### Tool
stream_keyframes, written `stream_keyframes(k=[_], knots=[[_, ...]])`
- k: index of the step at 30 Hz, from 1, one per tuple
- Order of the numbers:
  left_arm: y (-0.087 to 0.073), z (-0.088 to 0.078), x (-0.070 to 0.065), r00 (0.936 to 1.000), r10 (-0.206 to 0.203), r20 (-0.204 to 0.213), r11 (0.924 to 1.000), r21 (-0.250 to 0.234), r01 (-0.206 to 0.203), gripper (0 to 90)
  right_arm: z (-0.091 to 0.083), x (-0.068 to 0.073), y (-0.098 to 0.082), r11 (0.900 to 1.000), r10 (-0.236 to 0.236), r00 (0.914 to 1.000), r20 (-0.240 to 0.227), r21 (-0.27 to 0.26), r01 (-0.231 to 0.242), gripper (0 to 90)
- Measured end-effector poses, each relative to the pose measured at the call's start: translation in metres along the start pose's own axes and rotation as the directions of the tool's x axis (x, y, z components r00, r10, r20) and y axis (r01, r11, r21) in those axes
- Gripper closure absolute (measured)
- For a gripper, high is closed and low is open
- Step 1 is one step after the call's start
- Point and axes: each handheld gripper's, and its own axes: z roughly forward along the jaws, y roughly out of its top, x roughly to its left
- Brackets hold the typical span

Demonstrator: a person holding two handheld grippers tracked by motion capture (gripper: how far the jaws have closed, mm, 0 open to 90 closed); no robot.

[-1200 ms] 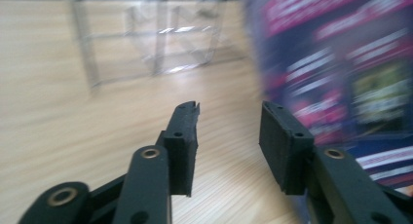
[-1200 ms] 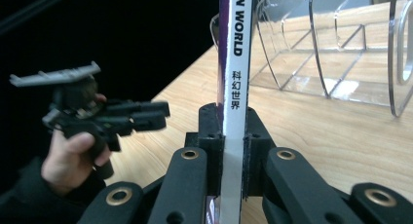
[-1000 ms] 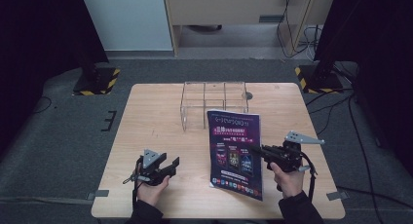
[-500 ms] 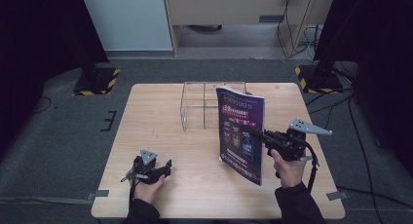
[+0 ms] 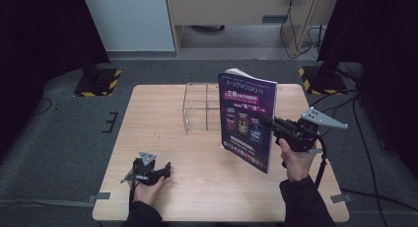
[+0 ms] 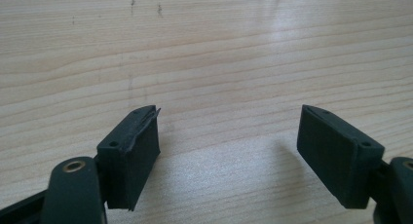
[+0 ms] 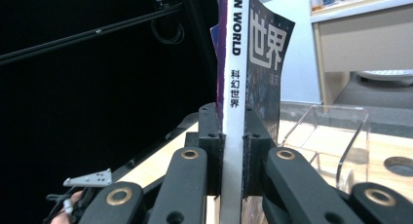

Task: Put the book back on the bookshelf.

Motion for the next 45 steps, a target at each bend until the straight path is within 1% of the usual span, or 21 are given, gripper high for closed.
stream_keyframes(k=[8, 9, 10, 12, 13, 17, 18, 22, 29, 31, 32, 33, 37, 43, 45], knots=[[0.0, 0.001, 0.0, 1.0, 0.007, -0.003, 0.9999, 0.012, -0.007, 21.4, 0.009, -0.004, 0.007, 1.0, -0.017, 0.9988, 0.046, -0.014, 0.018, 82.9], [0.001, 0.001, -0.001, 1.0, 0.008, -0.006, 0.9999, 0.011, -0.008, 21.4, 0.009, -0.004, 0.007, 1.0, -0.017, 0.9988, 0.046, -0.014, 0.018, 82.9], [0.001, 0.002, -0.002, 0.9998, 0.018, -0.011, 0.9997, 0.016, -0.018, 21.2, 0.012, -0.005, 0.009, 1.0, -0.024, 0.9979, 0.061, -0.015, 0.025, 82.9], [0.001, 0.002, -0.002, 0.9997, 0.022, -0.014, 0.9996, 0.018, -0.021, 21.0, 0.013, -0.006, 0.01, 0.999, -0.027, 0.9973, 0.068, -0.015, 0.028, 82.9], [0.001, 0.002, -0.003, 0.9995, 0.027, -0.018, 0.9995, 0.019, -0.026, 20.8, 0.015, -0.007, 0.012, 0.999, -0.029, 0.9964, 0.08, -0.022, 0.031, 82.9], [0.001, 0.002, -0.003, 0.9994, 0.028, -0.019, 0.9994, 0.021, -0.027, 20.4, 0.02, -0.009, 0.016, 0.999, -0.034, 0.9939, 0.105, -0.038, 0.038, 82.9], [0.001, 0.002, -0.003, 0.9994, 0.028, -0.019, 0.9994, 0.021, -0.027, 20.2, 0.02, -0.009, 0.016, 0.999, -0.034, 0.9939, 0.105, -0.038, 0.038, 82.9], [0.001, 0.002, -0.004, 0.9994, 0.028, -0.022, 0.9994, 0.022, -0.028, 19.6, 0.025, -0.014, 0.018, 0.998, -0.044, 0.9897, 0.137, -0.044, 0.05, 82.9], [0.001, 0.003, -0.004, 0.9994, 0.027, -0.02, 0.9993, 0.026, -0.027, 17.7, 0.03, -0.023, 0.019, 0.998, -0.045, 0.9837, 0.174, -0.046, 0.053, 82.9], [0.001, 0.003, -0.004, 0.9994, 0.027, -0.02, 0.9993, 0.026, -0.026, 17.2, 0.032, -0.025, 0.02, 0.997, -0.054, 0.9808, 0.187, -0.05, 0.065, 82.9], [0.001, 0.003, -0.004, 0.9994, 0.027, -0.02, 0.9993, 0.026, -0.026, 17.0, 0.032, -0.025, 0.02, 0.997, -0.054, 0.9808, 0.187, -0.05, 0.065, 82.9], [0.002, 0.003, -0.004, 0.9994, 0.027, -0.02, 0.9993, 0.026, -0.026, 16.8, 0.036, -0.028, 0.021, 0.996, -0.058, 0.9784, 0.199, -0.052, 0.07, 82.9], [0.002, 0.004, -0.004, 0.9995, 0.025, -0.019, 0.9994, 0.025, -0.025, 16.3, 0.046, -0.032, 0.021, 0.996, -0.054, 0.9751, 0.215, -0.056, 0.067, 82.9], [0.002, 0.004, -0.004, 0.9994, 0.028, -0.018, 0.9993, 0.026, -0.028, 15.8, 0.062, -0.041, 0.016, 0.997, -0.038, 0.9689, 0.244, -0.057, 0.053, 82.9], [0.002, 0.004, -0.004, 0.9994, 0.028, -0.018, 0.9992, 0.027, -0.028, 15.5, 0.067, -0.044, 0.015, 0.997, -0.041, 0.9665, 0.254, -0.051, 0.055, 82.9]])
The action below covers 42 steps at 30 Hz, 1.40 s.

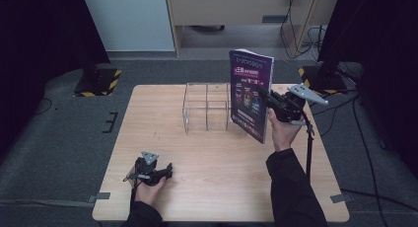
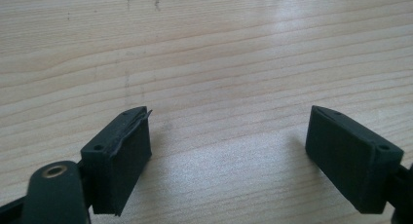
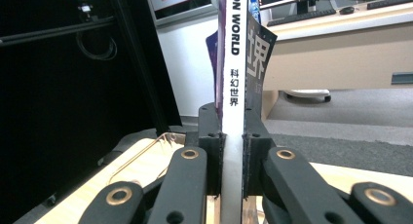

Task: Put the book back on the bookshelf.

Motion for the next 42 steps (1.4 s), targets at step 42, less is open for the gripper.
stream_keyframes(k=[42], knots=[[0.0, 0.0, 0.0, 1.0, 0.002, 0.002, 1.0, 0.003, -0.002, 14.2, 0.048, 0.0, -0.045, 0.999, -0.039, 0.9943, 0.099, 0.027, 0.037, 82.8]])
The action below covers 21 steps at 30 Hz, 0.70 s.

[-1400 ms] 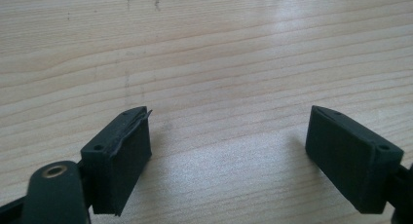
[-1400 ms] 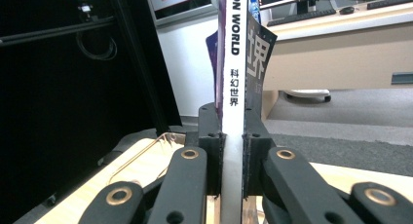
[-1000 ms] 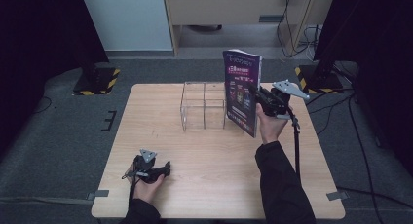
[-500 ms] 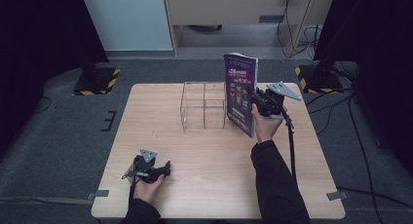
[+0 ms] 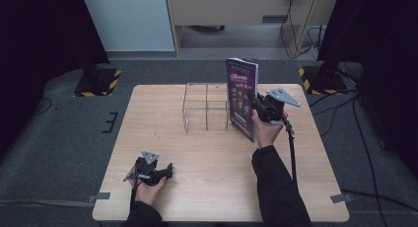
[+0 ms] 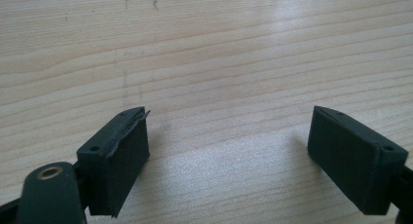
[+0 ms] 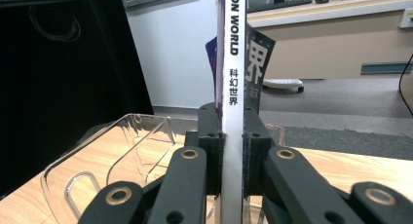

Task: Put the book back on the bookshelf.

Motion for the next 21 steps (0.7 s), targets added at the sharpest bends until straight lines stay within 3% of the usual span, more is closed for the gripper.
stream_keyframes(k=[7, 21], knots=[[0.0, 0.0, 0.0, 1.0, -0.001, 0.0, 1.0, 0.0, 0.001, 14.0, -0.007, 0.001, -0.003, 1.0, -0.025, 0.9996, -0.012, 0.016, 0.025, 82.4], [0.0, 0.0, 0.0, 1.0, -0.001, -0.002, 1.0, 0.0, 0.001, 13.9, -0.029, -0.003, -0.006, 0.993, -0.023, 0.9994, -0.026, 0.114, 0.026, 80.8]])
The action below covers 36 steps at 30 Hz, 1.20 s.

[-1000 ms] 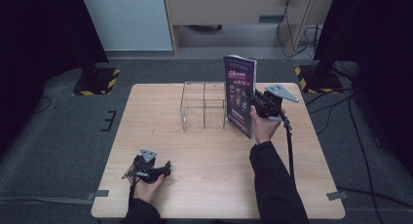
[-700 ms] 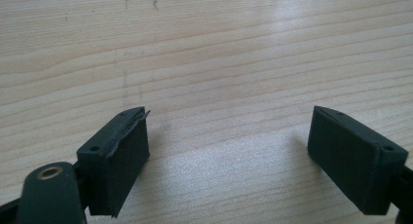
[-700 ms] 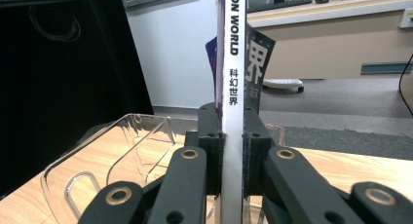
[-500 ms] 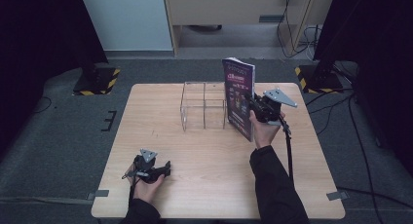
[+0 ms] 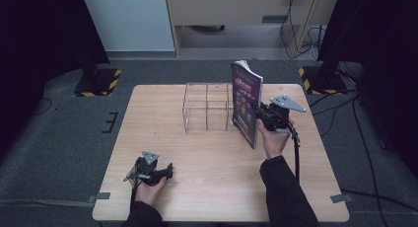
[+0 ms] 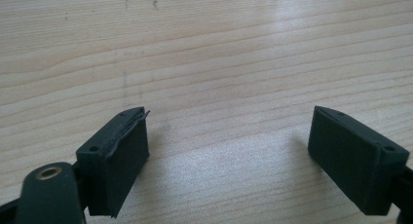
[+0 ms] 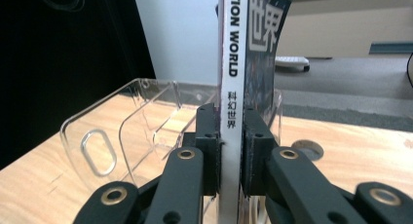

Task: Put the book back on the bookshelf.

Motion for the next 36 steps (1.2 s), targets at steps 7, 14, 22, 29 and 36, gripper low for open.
stream_keyframes(k=[7, 14, 22, 29, 36], knots=[[0.0, 0.0, 0.0, 1.0, -0.001, -0.001, 1.0, 0.0, 0.001, 13.7, -0.013, 0.002, -0.01, 0.998, -0.013, 0.9999, 0.003, 0.055, 0.013, 80.8], [0.0, 0.0, 0.0, 1.0, -0.001, -0.001, 1.0, 0.002, 0.001, 13.5, -0.027, 0.002, -0.02, 0.996, -0.017, 0.9998, -0.012, 0.093, 0.018, 80.8], [0.0, 0.0, -0.001, 1.0, -0.002, -0.001, 1.0, 0.002, 0.002, 13.3, -0.036, 0.006, -0.029, 0.993, -0.039, 0.9992, -0.006, 0.114, 0.039, 80.3], [0.0, 0.0, -0.001, 1.0, -0.002, -0.002, 1.0, 0.002, 0.002, 13.3, -0.037, 0.004, -0.028, 0.995, -0.018, 0.9998, -0.011, 0.101, 0.019, 75.9], [0.0, 0.0, -0.001, 1.0, -0.002, -0.002, 1.0, 0.002, 0.002, 13.3, -0.031, 0.004, -0.017, 0.996, -0.024, 0.9997, -0.005, 0.088, 0.024, 73.0]])
